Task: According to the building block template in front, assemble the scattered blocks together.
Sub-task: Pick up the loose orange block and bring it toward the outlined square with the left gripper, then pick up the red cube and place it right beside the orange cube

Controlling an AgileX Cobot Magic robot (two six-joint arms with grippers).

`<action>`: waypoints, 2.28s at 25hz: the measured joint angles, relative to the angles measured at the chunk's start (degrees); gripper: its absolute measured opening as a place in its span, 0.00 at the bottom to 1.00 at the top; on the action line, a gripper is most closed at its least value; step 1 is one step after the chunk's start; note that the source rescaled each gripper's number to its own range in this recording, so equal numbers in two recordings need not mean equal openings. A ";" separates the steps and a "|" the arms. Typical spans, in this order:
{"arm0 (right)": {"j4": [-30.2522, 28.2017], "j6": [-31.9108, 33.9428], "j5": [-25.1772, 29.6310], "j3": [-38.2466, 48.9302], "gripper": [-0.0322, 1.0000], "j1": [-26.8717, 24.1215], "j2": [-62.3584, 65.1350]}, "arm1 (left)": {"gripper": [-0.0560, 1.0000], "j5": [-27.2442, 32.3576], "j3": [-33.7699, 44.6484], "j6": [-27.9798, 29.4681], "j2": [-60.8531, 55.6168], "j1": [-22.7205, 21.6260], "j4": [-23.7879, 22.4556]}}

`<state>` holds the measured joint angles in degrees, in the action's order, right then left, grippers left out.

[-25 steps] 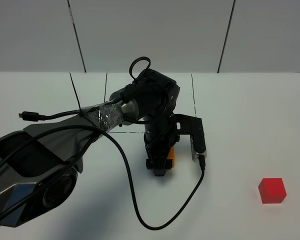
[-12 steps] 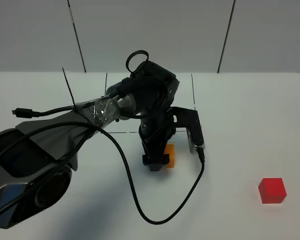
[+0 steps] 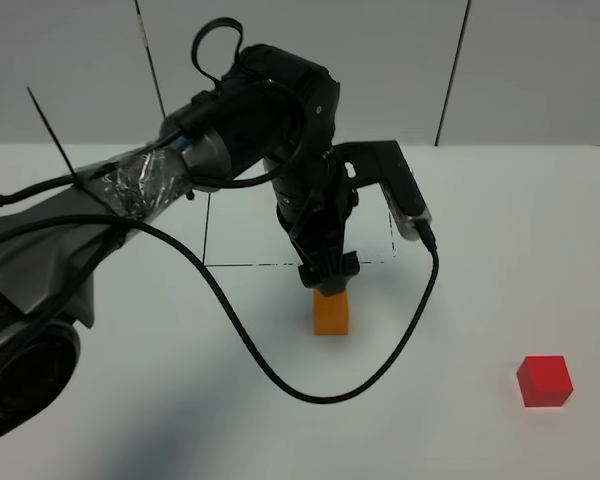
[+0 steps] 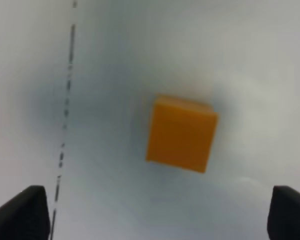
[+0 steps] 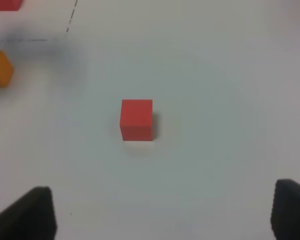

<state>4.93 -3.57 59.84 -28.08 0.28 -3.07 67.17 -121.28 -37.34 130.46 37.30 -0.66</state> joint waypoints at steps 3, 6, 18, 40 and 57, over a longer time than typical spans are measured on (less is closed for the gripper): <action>0.00 0.00 0.00 0.00 0.74 0.00 0.00 | 1.00 -1.21 0.00 5.43 -2.31 -1.47 -2.15; 0.00 0.00 0.00 0.00 0.74 0.00 0.00 | 1.00 -1.59 0.00 10.28 -4.65 -3.94 -2.99; 0.00 0.00 0.00 0.00 0.74 0.00 0.00 | 0.98 0.88 2.59 28.29 -8.40 -23.88 -3.16; 0.00 0.00 0.00 0.00 0.74 0.00 0.00 | 0.89 -10.77 57.97 40.54 -66.10 -41.91 -0.18; 0.00 0.00 0.00 0.00 0.74 0.00 0.00 | 0.84 -11.83 85.68 44.32 -114.78 -39.32 -3.03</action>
<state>4.93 -3.57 59.84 -28.08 0.28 -3.07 55.35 -35.60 6.98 15.67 -2.02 -3.69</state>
